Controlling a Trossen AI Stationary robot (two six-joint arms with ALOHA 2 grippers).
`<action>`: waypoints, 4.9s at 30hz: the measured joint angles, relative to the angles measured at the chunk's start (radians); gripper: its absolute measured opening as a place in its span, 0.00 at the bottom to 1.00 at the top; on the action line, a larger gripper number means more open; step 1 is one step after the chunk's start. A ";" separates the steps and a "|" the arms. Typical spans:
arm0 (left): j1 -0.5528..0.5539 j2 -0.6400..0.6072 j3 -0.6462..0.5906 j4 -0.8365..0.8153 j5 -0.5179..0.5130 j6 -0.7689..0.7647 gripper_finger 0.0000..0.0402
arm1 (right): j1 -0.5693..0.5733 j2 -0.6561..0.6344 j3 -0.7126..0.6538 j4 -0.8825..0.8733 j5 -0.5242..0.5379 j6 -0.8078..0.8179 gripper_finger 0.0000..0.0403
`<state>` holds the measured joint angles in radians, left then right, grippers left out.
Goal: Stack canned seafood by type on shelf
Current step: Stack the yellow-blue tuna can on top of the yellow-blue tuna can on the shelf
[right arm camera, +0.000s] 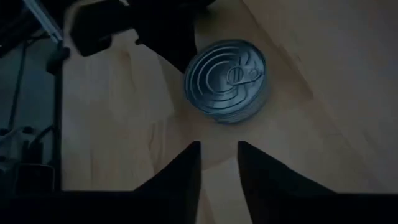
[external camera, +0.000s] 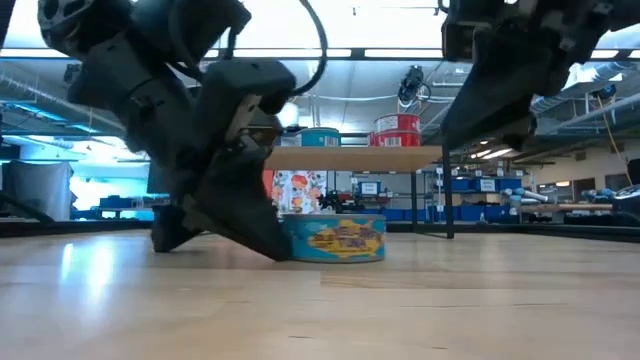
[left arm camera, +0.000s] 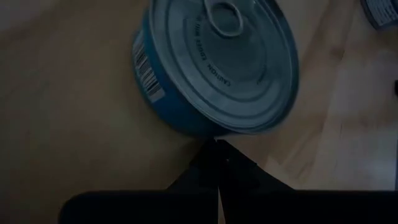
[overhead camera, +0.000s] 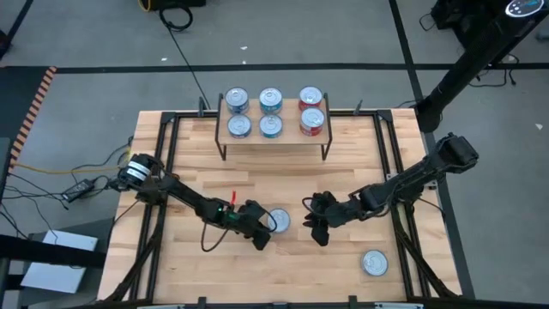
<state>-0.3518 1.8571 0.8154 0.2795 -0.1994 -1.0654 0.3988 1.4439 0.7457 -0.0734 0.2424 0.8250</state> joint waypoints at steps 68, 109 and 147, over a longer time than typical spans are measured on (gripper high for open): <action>0.267 0.118 0.058 0.257 0.107 0.744 0.00 | -0.063 0.183 0.107 0.035 0.059 -0.172 0.02; 0.248 -0.039 0.060 -0.113 0.082 0.753 0.22 | -0.105 0.181 0.106 0.102 0.046 -0.061 0.02; 0.099 -0.128 0.125 -0.101 -0.101 0.565 0.84 | -0.127 0.183 0.104 0.122 0.040 -0.128 0.03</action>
<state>-0.2527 1.7289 0.9400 0.1781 -0.3003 -0.5003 0.2718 1.6268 0.8501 0.0488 0.2826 0.6969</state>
